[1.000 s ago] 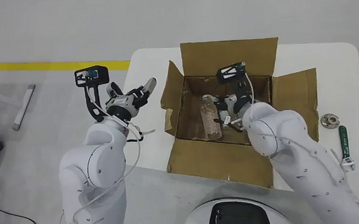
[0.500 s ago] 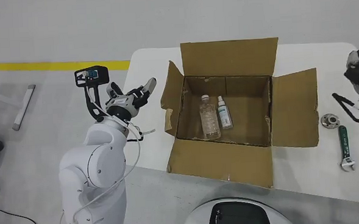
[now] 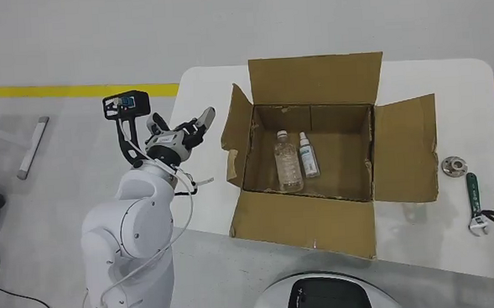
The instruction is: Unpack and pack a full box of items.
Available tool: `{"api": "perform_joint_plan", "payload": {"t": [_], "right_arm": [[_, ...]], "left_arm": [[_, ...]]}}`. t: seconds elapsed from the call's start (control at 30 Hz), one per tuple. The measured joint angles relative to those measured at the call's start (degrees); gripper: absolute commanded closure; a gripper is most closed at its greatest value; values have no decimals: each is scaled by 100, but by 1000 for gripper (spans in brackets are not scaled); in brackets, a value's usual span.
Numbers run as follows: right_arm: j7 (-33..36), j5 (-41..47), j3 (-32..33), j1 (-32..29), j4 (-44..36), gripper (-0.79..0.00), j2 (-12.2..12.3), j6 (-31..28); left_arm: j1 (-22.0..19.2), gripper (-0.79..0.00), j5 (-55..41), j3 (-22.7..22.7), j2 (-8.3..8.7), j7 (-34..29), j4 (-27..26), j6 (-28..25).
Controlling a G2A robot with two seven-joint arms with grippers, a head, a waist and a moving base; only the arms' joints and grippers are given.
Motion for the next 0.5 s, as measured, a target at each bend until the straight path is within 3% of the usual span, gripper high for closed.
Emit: {"api": "perform_joint_plan", "payload": {"t": [0.4,0.5], "right_arm": [[-197,-140,-110,-64,242,0,11,-86],[165,67,-36,140,556,0,68,-253]], "left_arm": [[0,-785,0,0,0,0,0,0],[0,-785,0,0,0,0,0,0]]}}
